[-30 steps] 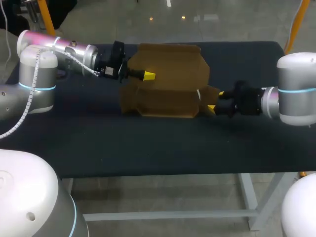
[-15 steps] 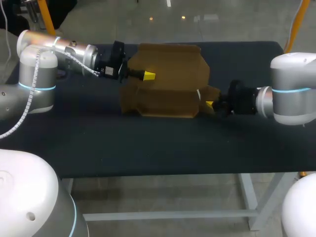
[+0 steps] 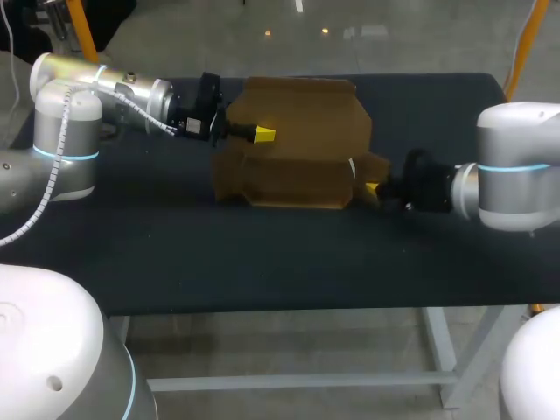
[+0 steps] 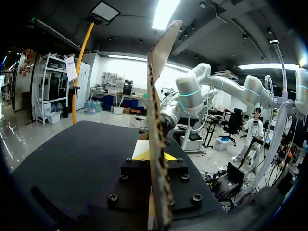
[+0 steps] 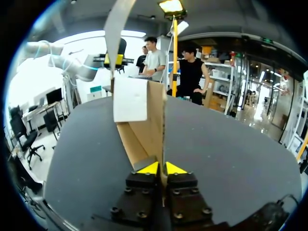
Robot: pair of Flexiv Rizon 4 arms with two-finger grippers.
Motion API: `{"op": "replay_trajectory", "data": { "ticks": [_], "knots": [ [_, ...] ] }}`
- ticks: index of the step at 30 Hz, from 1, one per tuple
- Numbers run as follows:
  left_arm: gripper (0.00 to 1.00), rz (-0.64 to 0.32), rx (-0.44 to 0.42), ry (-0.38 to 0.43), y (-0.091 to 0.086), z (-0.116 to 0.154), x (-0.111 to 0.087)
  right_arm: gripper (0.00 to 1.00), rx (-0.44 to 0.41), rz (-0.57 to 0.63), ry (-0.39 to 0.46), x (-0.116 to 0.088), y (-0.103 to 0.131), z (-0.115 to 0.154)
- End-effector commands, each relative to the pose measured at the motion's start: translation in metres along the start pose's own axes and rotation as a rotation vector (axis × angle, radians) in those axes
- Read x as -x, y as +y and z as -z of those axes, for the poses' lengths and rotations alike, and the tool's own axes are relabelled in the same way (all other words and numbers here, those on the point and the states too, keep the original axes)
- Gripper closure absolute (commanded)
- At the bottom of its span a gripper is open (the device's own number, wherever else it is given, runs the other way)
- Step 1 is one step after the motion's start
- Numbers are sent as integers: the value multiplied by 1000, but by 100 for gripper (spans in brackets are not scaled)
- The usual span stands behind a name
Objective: Assemble the packaging by folding the flat box into shape, placing the metal phone stand inside, and closing the box properly
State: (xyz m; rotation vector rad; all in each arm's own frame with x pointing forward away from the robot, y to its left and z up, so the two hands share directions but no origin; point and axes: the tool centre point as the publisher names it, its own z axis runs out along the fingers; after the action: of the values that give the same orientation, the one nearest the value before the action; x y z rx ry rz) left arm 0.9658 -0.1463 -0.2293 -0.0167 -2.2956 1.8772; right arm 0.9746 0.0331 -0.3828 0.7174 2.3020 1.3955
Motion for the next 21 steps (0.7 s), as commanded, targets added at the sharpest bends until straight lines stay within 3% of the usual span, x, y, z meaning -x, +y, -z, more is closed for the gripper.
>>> {"op": "replay_trajectory", "data": {
  "ticks": [1, 21],
  "knots": [
    [100, -1, -1, 2, 2, 0, 0, 88, 8, -7, -20, -7, 0, -1],
    [100, -1, -1, 2, 2, 0, 0, 91, 14, -54, -79, -27, 2, -2]
  ]
}}
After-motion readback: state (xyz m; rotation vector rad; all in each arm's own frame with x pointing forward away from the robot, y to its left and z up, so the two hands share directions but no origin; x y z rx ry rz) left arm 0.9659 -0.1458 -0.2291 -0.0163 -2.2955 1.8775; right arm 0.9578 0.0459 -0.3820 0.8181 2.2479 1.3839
